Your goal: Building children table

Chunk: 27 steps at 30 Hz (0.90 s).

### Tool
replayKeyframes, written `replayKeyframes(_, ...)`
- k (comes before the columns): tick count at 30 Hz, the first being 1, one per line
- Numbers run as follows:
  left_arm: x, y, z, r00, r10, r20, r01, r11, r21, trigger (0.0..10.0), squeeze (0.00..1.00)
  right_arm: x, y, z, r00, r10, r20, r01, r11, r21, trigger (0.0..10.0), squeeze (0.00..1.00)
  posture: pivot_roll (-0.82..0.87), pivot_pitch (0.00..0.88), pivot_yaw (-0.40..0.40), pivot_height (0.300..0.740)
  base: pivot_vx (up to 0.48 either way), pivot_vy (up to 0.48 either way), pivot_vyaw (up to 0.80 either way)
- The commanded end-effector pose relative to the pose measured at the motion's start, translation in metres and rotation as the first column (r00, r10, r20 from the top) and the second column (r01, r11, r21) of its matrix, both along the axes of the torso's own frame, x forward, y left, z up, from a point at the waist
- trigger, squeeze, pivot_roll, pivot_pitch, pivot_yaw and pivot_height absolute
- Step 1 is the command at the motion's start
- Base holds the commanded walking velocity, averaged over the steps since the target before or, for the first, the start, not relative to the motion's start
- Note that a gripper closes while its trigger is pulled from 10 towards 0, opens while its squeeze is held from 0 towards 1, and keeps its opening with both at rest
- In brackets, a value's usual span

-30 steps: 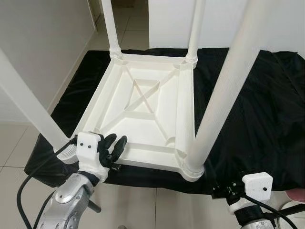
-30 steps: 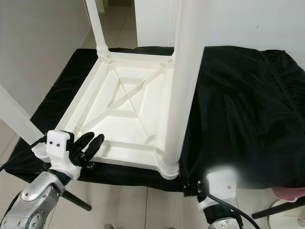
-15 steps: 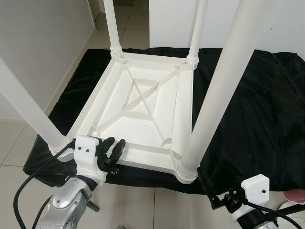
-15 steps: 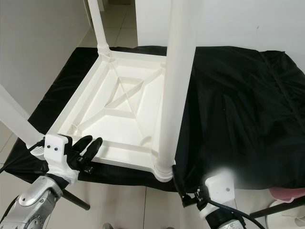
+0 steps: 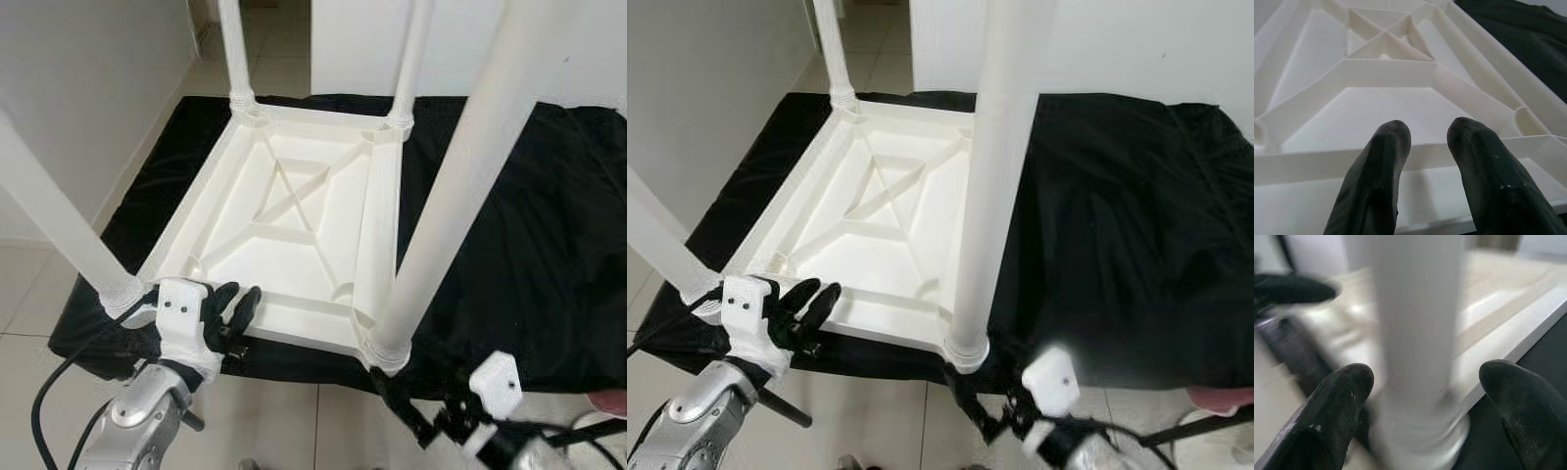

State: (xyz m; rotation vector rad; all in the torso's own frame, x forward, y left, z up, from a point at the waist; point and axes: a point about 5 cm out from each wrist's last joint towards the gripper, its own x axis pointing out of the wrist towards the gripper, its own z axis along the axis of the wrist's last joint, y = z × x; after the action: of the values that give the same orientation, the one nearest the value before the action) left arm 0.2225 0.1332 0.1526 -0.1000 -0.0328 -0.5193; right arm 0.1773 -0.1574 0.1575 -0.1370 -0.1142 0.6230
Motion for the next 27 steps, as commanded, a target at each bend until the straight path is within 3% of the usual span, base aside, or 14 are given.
replayKeyframes(1, -0.001, -0.006, -0.005, 1.000, -0.020, -0.020, 0.021, 0.999, 0.032, 10.0, 0.00, 0.008, -0.002, -0.006, 1.000, -0.006, -0.017, 0.005, 1.000, -0.014, 10.0, 0.00, -0.04, 0.152, 0.065, 0.740, 0.000, 0.000, 0.00)
replayKeyframes(3, -0.003, -0.016, -0.006, 0.995, -0.095, -0.012, 0.095, 0.993, 0.073, 10.0, 0.00, 0.022, 0.000, -0.005, 1.000, 0.000, 0.003, 0.000, 1.000, -0.008, 10.0, 0.00, -0.04, 0.148, 0.067, 0.740, 0.000, 0.000, 0.00)
replayKeyframes(8, -0.009, -0.028, -0.008, 0.978, -0.205, -0.027, 0.206, 0.975, 0.082, 10.0, 0.00, 0.039, 0.000, -0.003, 1.000, 0.010, 0.019, -0.010, 1.000, -0.010, 10.0, 0.00, -0.03, 0.140, 0.079, 0.740, 0.000, 0.000, 0.00)
replayKeyframes(15, -0.010, -0.035, -0.009, 0.965, -0.262, -0.023, 0.263, 0.959, 0.105, 10.0, 0.00, 0.050, -0.004, -0.008, 1.000, -0.005, 0.005, 0.005, 1.000, -0.004, 10.0, 0.00, -0.02, 0.144, 0.056, 0.740, 0.000, 0.000, 0.00)
replayKeyframes(17, -0.008, -0.040, -0.010, 0.952, -0.304, -0.018, 0.304, 0.945, 0.123, 10.0, 0.00, 0.062, -0.012, -0.011, 0.999, -0.044, -0.003, 0.044, 0.999, -0.002, 10.0, 0.00, -0.03, 0.145, 0.041, 0.740, 0.000, 0.000, 0.00)
replayKeyframes(21, -0.006, -0.043, -0.010, 0.950, -0.312, -0.014, 0.311, 0.942, 0.128, 10.0, 0.00, 0.072, -0.019, -0.010, 0.997, -0.080, 0.006, 0.080, 0.997, -0.006, 10.0, 0.00, -0.03, 0.145, 0.037, 0.740, 0.000, 0.000, 0.00)
replayKeyframes(22, -0.003, -0.046, -0.010, 0.952, -0.305, -0.014, 0.305, 0.946, 0.106, 10.0, 0.00, 0.082, -0.030, -0.007, 0.991, -0.129, 0.021, 0.129, 0.992, -0.007, 10.0, 0.00, -0.04, 0.142, 0.035, 0.740, 0.000, 0.000, 0.00)
replayKeyframes(27, -0.002, -0.051, -0.009, 0.951, -0.308, -0.016, 0.308, 0.948, 0.085, 10.0, 0.00, 0.089, -0.037, -0.005, 0.987, -0.156, 0.032, 0.157, 0.988, -0.009, 10.0, 0.00, -0.05, 0.138, 0.033, 0.740, 0.000, 0.000, 0.00)
